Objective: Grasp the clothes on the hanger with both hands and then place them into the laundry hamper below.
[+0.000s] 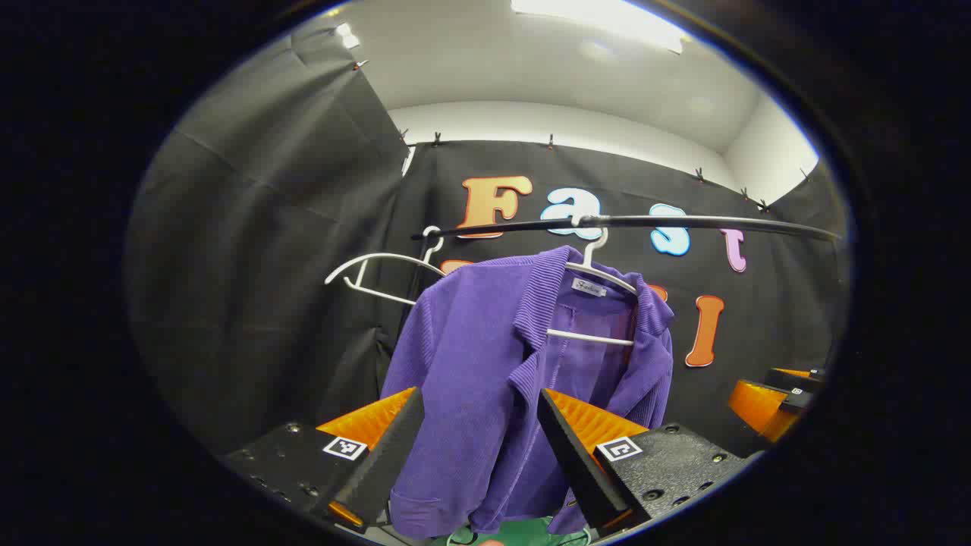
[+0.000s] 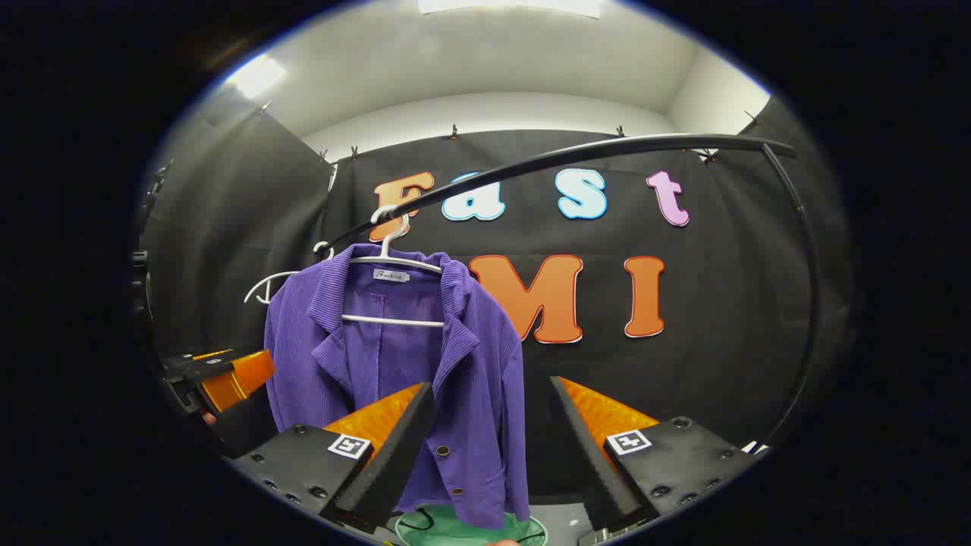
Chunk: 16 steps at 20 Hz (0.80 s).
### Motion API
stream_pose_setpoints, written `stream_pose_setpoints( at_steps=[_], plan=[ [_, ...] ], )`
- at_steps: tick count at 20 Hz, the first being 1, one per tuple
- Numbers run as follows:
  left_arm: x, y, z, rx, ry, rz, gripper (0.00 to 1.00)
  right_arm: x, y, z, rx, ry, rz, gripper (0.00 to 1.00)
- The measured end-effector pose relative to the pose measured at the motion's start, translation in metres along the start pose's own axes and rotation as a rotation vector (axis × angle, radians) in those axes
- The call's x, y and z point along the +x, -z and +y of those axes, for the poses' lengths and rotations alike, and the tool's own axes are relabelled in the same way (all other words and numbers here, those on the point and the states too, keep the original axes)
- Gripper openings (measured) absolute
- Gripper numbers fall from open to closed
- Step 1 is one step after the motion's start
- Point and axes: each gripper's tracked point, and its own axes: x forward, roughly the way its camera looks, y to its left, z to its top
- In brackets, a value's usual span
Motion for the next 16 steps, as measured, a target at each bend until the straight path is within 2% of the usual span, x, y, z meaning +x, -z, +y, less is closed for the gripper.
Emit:
stream_pose_setpoints(
  at_steps=[2,3,4,5,7,8,9,14,15,16],
  plan=[
    [0.005,0.005,-0.011,0.007,0.062,0.018,0.92,0.008,0.009,0.000,0.024,0.029,0.009,0.97],
    [0.007,0.007,-0.014,0.010,0.089,0.019,0.95,0.011,0.012,0.000,0.028,0.039,0.009,0.97],
    [0.011,0.008,-0.015,0.017,0.106,0.019,0.95,0.014,0.013,-0.001,0.027,0.053,0.008,0.94],
    [0.013,0.009,-0.015,0.025,0.117,0.018,0.95,0.017,0.015,-0.002,0.019,0.069,0.010,0.98],
    [0.019,0.008,-0.014,0.024,0.122,0.012,0.95,0.021,0.016,-0.004,-0.003,0.090,0.018,0.94],
    [0.023,0.008,-0.014,0.019,0.126,0.009,0.95,0.021,0.016,-0.004,-0.010,0.097,0.018,0.98],
    [0.025,0.007,-0.014,0.015,0.128,0.008,0.95,0.022,0.016,-0.002,-0.009,0.100,0.015,0.94],
    [0.038,0.010,-0.012,0.023,0.158,0.013,0.95,0.028,0.013,0.007,-0.014,0.116,-0.003,0.98],
    [0.040,0.009,-0.011,0.025,0.163,0.011,0.99,0.031,0.013,0.009,-0.020,0.119,-0.005,0.94],
    [0.041,0.009,-0.010,0.028,0.166,0.010,0.95,0.032,0.013,0.011,-0.022,0.122,-0.006,0.94]
  ],
)
